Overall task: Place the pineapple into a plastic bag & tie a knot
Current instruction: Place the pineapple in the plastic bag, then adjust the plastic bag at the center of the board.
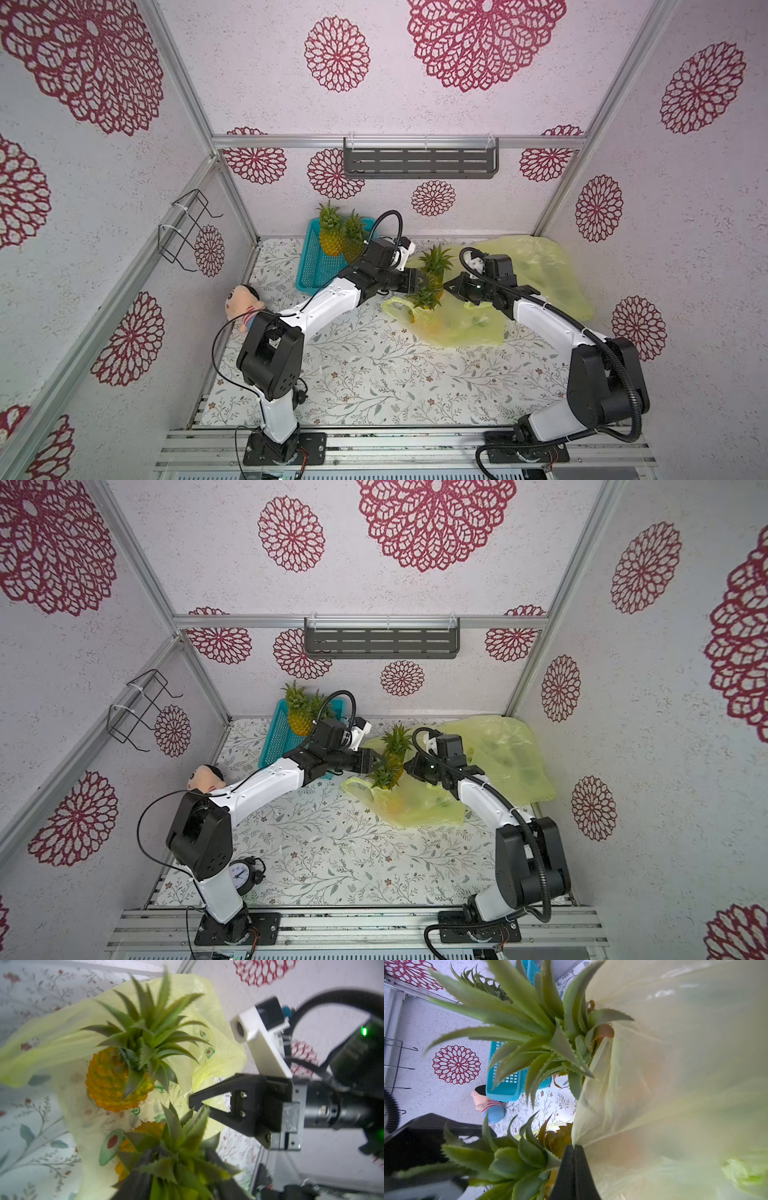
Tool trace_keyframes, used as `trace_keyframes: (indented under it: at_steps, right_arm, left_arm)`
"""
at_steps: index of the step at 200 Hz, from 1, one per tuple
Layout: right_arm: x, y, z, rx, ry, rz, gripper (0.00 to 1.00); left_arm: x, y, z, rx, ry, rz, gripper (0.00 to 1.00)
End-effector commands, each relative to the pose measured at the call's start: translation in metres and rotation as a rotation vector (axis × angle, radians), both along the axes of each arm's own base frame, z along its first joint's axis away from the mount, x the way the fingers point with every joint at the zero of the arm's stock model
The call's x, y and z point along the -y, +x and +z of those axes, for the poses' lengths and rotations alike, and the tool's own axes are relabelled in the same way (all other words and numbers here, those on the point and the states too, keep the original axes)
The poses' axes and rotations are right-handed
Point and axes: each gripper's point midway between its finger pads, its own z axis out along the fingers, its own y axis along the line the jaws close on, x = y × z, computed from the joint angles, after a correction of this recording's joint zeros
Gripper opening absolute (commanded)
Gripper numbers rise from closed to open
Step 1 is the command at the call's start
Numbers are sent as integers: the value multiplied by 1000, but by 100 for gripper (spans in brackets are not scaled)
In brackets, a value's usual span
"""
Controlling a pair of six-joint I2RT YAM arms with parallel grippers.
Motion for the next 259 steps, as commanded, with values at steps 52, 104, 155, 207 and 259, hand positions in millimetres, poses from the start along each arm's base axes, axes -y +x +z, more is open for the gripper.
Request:
trace_keyframes:
  at_steps: [52, 104, 155, 207, 259]
  right_arm:
    - [3, -5, 9, 34, 12, -3, 0]
    - [5, -5, 8, 35, 2, -6, 0]
    - [5, -6, 6, 27, 3, -8, 0]
    - [4, -6, 6, 22, 4, -7, 0]
    - [4, -7, 6, 17, 2, -5, 0]
  left_arm:
    - [-73, 43, 44, 225, 251, 196, 90]
    - [-101, 76, 6, 318, 410, 85, 97]
    - [-70, 96, -31, 333, 442, -117, 95]
    - [-56, 119, -66, 337, 505, -162, 94]
    - [-52, 149, -98, 366, 579, -126, 82]
